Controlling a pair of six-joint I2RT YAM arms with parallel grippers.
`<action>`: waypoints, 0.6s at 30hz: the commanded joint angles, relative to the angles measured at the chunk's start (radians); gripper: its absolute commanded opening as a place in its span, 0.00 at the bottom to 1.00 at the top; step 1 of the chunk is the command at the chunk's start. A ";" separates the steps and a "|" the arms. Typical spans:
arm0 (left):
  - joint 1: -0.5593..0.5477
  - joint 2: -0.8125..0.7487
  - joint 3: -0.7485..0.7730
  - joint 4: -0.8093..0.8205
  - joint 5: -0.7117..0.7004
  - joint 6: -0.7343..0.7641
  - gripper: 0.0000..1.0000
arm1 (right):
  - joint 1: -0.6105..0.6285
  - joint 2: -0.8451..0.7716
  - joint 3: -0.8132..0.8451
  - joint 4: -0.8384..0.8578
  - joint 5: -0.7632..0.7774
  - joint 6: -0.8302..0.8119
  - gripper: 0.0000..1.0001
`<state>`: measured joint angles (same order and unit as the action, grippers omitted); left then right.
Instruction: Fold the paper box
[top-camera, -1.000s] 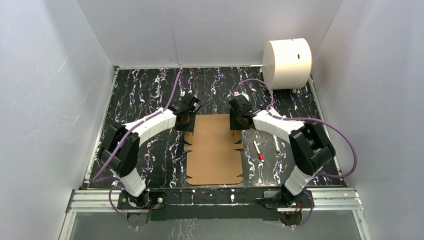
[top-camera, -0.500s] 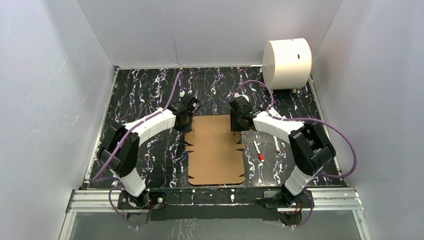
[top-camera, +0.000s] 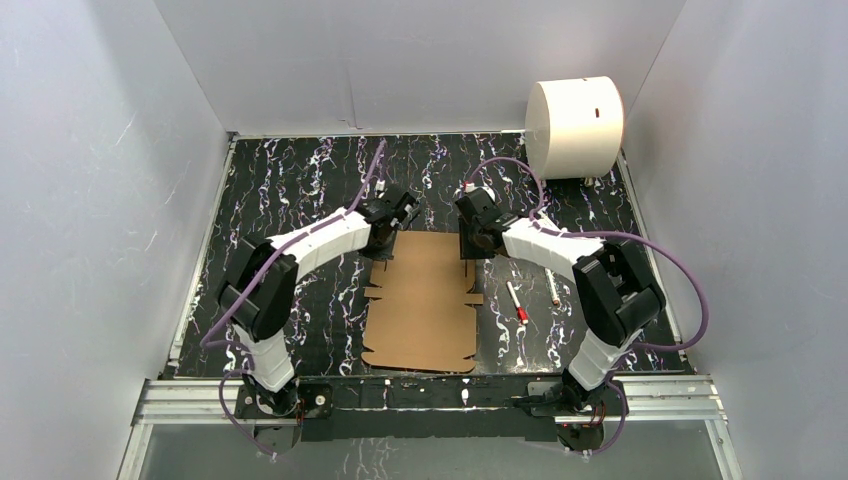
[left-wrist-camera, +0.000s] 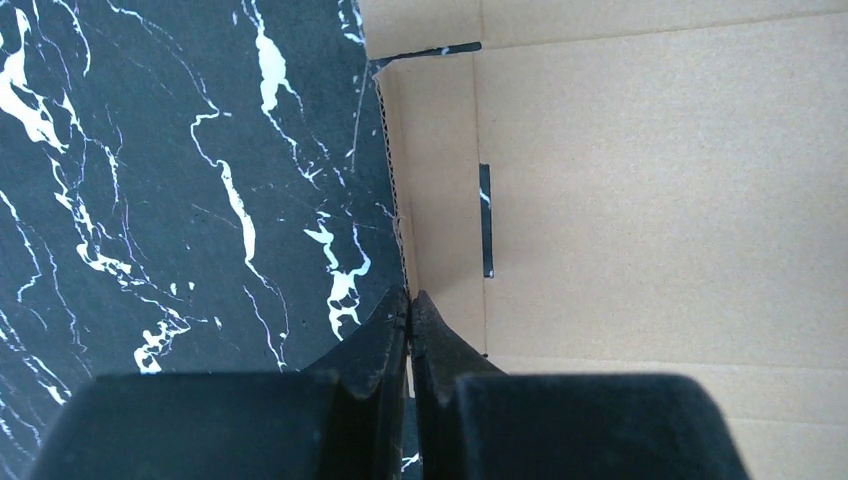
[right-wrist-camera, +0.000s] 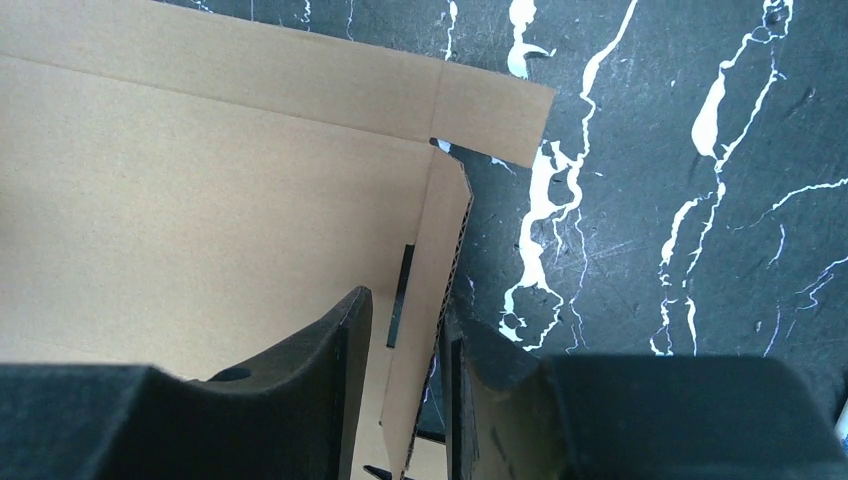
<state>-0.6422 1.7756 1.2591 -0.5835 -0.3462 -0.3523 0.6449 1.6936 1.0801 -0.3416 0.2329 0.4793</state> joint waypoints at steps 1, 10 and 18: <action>-0.043 0.039 0.067 -0.072 -0.085 0.018 0.02 | 0.006 0.008 0.054 0.001 0.005 0.005 0.39; -0.041 -0.055 0.029 -0.040 -0.153 0.031 0.18 | 0.006 -0.061 0.013 0.037 0.021 0.013 0.51; 0.062 -0.270 -0.144 0.055 0.052 -0.032 0.38 | -0.010 -0.201 -0.103 0.089 -0.008 0.033 0.73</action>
<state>-0.6449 1.6539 1.1851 -0.5732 -0.3920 -0.3470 0.6445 1.5890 1.0229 -0.3103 0.2325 0.4950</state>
